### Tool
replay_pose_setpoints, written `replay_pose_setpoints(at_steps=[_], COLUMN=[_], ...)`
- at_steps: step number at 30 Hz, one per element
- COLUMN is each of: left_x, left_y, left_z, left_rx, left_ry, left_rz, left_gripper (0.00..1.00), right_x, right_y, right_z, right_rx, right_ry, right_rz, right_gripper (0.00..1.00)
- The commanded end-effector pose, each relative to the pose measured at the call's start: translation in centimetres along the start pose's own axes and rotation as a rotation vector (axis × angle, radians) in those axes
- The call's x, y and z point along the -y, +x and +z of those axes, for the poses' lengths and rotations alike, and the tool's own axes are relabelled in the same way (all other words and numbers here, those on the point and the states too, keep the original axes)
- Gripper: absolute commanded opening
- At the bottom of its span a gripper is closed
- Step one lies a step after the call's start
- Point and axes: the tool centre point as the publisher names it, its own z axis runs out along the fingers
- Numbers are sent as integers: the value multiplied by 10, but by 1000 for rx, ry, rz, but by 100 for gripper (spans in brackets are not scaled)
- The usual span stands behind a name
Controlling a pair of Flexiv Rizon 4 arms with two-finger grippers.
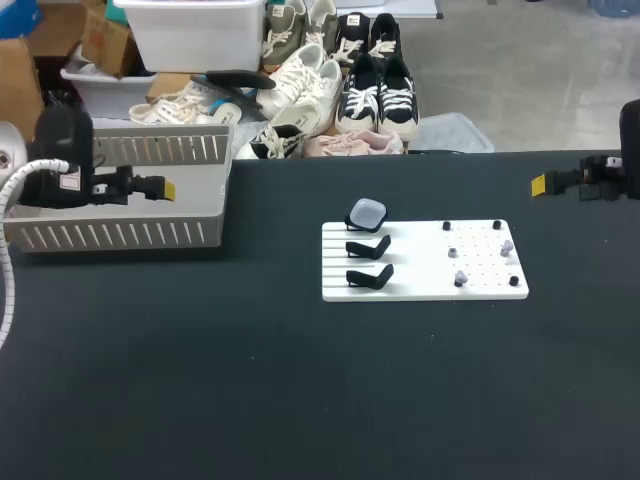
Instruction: Pick up each earbud case from the left stands, insert the matching earbuds, close the lid, and place the case in the box.
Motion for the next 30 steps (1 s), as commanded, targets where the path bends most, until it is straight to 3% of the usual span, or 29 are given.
replay_pose_setpoints(at_steps=[1, 14, 30], left_x=[-1, 7, 47], left_y=[-6, -43, -51], left_z=[-1, 10, 64], left_rx=[4, 31, 44], left_ry=[72, 226, 468], left_rz=[79, 429, 755], left_gripper=[100, 100, 100], right_x=[0, 0, 0], right_y=[0, 0, 0], right_z=[0, 0, 0], right_rx=[0, 0, 0], right_ry=[0, 0, 0], right_rz=[0, 0, 0], right_gripper=[100, 100, 100])
